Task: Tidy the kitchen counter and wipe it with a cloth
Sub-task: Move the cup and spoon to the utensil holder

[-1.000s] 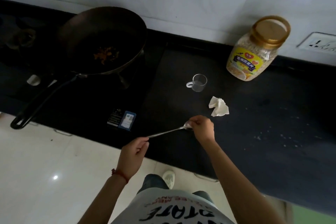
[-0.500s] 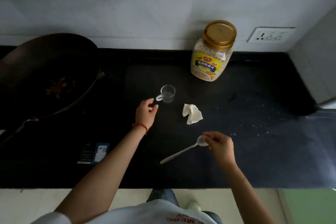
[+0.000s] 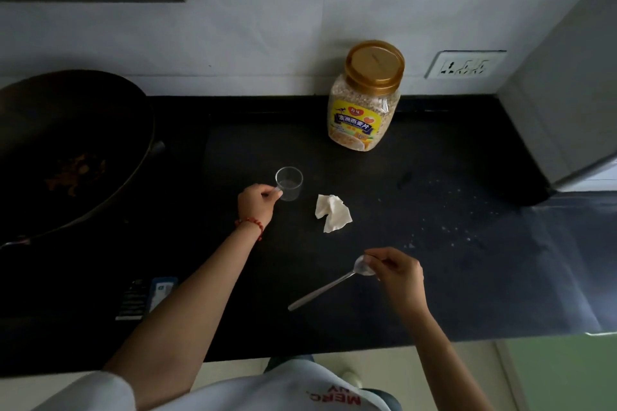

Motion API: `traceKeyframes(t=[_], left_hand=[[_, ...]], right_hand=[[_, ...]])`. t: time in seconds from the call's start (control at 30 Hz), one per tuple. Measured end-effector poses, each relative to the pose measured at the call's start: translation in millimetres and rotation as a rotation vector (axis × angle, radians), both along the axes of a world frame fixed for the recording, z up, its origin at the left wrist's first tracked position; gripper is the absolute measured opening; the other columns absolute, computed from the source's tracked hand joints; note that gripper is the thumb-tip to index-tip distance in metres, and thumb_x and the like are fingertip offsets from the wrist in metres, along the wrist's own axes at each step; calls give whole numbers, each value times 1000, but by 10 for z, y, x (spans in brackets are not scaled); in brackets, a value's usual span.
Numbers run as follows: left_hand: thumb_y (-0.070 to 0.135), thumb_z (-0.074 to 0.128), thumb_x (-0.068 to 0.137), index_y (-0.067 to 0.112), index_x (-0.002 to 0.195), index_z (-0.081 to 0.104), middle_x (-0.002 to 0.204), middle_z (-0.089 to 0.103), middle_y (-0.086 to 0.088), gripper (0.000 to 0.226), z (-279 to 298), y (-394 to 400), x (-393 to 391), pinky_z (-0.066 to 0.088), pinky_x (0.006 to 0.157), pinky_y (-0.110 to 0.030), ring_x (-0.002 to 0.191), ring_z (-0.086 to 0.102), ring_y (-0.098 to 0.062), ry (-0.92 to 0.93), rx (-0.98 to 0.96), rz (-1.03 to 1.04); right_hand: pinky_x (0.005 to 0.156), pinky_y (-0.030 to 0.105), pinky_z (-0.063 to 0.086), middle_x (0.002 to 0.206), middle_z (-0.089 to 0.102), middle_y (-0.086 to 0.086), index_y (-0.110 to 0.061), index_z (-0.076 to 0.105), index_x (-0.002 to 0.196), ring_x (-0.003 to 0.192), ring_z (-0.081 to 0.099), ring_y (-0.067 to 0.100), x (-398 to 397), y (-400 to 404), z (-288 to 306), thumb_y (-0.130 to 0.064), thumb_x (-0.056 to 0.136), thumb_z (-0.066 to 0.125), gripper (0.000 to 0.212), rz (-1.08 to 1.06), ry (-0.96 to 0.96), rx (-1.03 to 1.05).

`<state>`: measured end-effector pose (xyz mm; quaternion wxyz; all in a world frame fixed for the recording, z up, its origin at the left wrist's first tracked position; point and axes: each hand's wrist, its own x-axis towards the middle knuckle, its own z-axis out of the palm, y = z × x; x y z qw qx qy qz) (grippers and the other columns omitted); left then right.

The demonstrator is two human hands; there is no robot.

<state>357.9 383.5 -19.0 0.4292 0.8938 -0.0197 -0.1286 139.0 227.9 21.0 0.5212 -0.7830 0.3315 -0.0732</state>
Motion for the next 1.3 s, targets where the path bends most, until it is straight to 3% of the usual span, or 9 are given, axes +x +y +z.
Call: traceKeyframes(t=[0.13,0.33,0.5,0.6,0.7,0.8,0.9,1.1,1.3], left_hand=[[17,64,81,1,94,68,86,69,-14,21,157,122,-326,50,70,-24,77,62,-18,41,-84,64],[17,63,82,11,80,67,65,63,-1,7,353,491,-1061,48,61,-20,62,59,-12,125,-268,351],[13,62,82,19,72,64,70,67,-5,12,467,783,-1846,54,63,-24,64,62,-19,82,-405,675],[11,63,82,16,71,66,58,67,1,12,518,868,-2360,53,57,-16,60,62,-17,22,-436,883],[13,65,80,13,69,68,51,68,4,11,521,931,-2870,54,62,-21,55,64,-14,-14,-419,1063],[11,65,80,13,68,68,49,67,5,12,509,982,-3356,54,65,-25,55,64,-16,-29,-417,1206],[11,64,80,14,68,67,50,68,8,13,511,1109,-3859,53,66,-26,61,64,-22,-58,-407,1369],[17,66,80,6,73,68,61,69,-7,13,393,1436,-4766,52,69,-28,66,66,-25,-81,-425,1696],[15,65,81,5,74,67,63,67,-11,13,189,1928,-5483,49,66,-26,62,64,-23,-76,-459,1917]], right_hand=[[61,6,48,77,67,-13,-28,66,73,69,62,-10,49,-12,24,-3,80,65,26,31,-21,43],[70,25,51,72,73,-4,-26,70,72,71,68,5,162,-79,19,-7,79,67,20,147,-65,147],[66,20,47,66,70,-20,-26,69,72,63,63,-6,248,-131,55,-6,80,66,22,387,-74,169],[69,23,49,71,70,-21,-28,69,74,67,64,-4,288,-164,62,-9,81,66,20,554,-56,151],[70,22,51,71,71,-18,-31,68,73,69,64,0,323,-73,86,-10,81,66,23,685,-49,142],[69,16,52,73,69,-9,-31,66,72,71,65,5,316,152,89,-8,80,67,24,803,-54,132],[62,8,50,76,67,-11,-30,65,73,66,64,-6,244,552,55,-6,80,67,25,966,-43,141],[57,4,47,69,65,-10,-2,71,86,60,61,-12,-43,1507,-67,0,79,66,9,1243,-53,113],[55,2,42,58,65,-31,-21,67,70,55,58,-9,-410,2567,-176,0,78,66,22,1400,-30,96]])
